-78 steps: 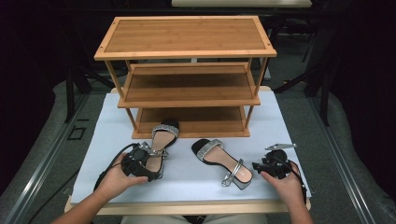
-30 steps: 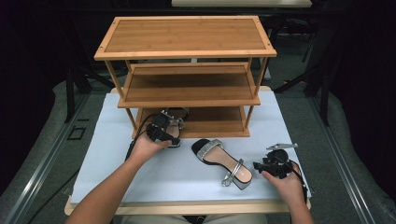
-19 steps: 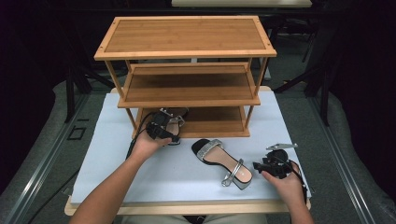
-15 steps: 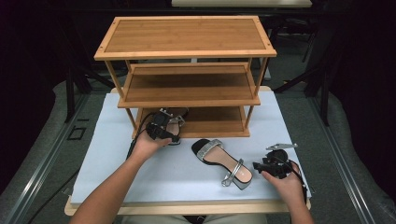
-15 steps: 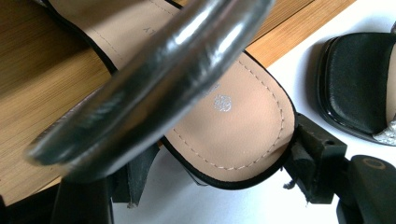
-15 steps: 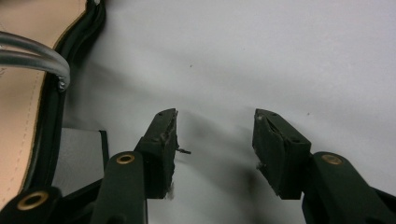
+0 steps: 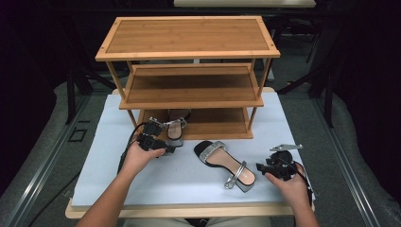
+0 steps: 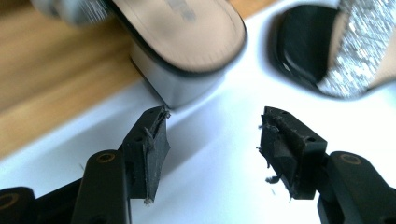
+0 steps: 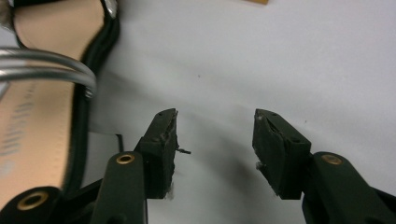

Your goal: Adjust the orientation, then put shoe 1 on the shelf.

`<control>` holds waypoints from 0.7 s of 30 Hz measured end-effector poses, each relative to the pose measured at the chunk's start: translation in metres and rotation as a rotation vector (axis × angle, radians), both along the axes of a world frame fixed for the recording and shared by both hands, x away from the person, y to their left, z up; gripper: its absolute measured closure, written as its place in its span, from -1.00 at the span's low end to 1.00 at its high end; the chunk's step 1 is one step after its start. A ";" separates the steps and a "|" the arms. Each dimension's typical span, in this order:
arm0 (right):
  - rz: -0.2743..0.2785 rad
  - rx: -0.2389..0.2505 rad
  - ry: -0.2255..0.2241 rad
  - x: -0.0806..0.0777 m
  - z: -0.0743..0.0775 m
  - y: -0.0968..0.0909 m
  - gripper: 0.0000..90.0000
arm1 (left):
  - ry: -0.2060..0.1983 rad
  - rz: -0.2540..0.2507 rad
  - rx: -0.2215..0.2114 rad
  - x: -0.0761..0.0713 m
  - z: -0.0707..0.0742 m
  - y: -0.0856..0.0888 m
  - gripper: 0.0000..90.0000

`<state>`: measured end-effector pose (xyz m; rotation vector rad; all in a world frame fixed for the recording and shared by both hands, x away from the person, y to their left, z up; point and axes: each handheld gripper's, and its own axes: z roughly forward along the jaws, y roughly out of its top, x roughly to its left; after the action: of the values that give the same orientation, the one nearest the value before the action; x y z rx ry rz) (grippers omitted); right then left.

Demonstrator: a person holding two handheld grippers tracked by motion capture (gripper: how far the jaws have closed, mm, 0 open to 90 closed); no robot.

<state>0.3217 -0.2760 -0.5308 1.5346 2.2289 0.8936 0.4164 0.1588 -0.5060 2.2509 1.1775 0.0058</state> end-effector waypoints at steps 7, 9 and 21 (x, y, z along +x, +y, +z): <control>-0.001 -0.001 0.007 0.001 0.015 0.003 0.10 | -0.012 -0.033 0.022 -0.015 0.022 0.012 -0.09; 0.014 0.001 0.020 0.001 0.019 0.004 0.10 | -0.017 -0.031 0.007 -0.019 0.029 0.017 -0.09; 0.172 0.062 0.094 0.013 0.048 0.028 0.10 | 0.000 -0.080 -0.005 -0.030 0.040 0.028 -0.12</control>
<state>0.3343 -0.2484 -0.4827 1.4563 2.4520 0.9657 0.3865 0.1868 -0.4656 2.2924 1.0860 -0.0286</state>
